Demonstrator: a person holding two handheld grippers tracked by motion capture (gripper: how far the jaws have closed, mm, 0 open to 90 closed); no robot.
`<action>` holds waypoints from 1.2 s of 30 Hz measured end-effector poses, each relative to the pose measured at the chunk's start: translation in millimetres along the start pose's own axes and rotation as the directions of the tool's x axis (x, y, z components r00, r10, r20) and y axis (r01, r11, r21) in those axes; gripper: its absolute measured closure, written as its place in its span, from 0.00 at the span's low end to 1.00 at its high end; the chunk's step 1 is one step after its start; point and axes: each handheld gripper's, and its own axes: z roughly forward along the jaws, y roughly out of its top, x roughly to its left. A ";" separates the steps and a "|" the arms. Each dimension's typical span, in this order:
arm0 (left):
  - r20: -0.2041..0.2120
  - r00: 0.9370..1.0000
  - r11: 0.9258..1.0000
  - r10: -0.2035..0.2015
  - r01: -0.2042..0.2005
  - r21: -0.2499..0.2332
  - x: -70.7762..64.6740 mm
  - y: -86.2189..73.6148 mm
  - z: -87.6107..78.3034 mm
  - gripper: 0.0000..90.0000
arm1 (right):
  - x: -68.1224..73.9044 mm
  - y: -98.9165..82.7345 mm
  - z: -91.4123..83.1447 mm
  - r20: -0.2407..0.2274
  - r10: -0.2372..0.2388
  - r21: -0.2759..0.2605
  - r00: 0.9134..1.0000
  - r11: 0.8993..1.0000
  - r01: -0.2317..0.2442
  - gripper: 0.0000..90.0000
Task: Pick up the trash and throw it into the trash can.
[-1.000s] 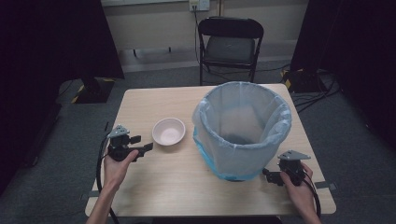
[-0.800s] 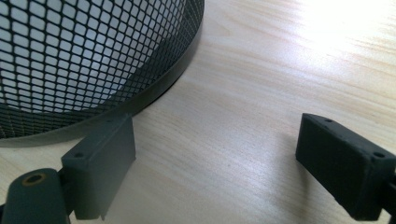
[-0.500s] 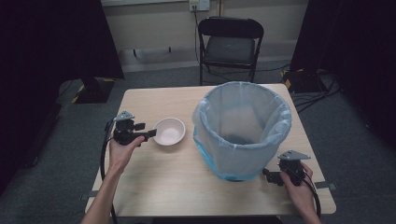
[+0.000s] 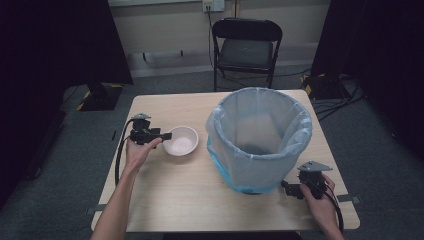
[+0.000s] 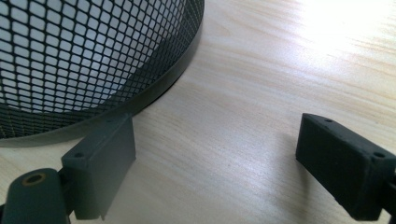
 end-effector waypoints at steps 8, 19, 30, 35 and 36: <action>-0.016 0.999 0.998 -0.030 0.031 0.049 8.7 -7.1 19.3 0.38 | 0.0 0.0 0.0 0.000 0.000 0.000 1.000 1.000 0.000 0.12; 0.006 0.999 0.994 -0.034 0.033 0.107 7.3 -12.3 35.9 0.57 | 0.0 0.0 0.0 0.000 0.000 0.000 1.000 1.000 0.000 0.12; 0.048 0.998 0.997 -0.042 0.039 0.064 -0.5 -9.7 38.2 0.94 | 0.1 0.0 0.0 0.001 0.000 0.000 1.000 1.000 0.000 0.12; 0.041 0.999 0.999 -0.025 0.023 0.046 -3.6 -6.1 33.2 0.96 | 0.0 0.0 0.0 0.001 -0.001 0.000 1.000 1.000 0.001 0.12; 0.041 0.999 0.999 -0.025 0.023 0.046 -3.6 -6.1 33.2 0.96 | 0.0 0.0 0.0 0.001 0.000 0.000 1.000 1.000 0.000 0.12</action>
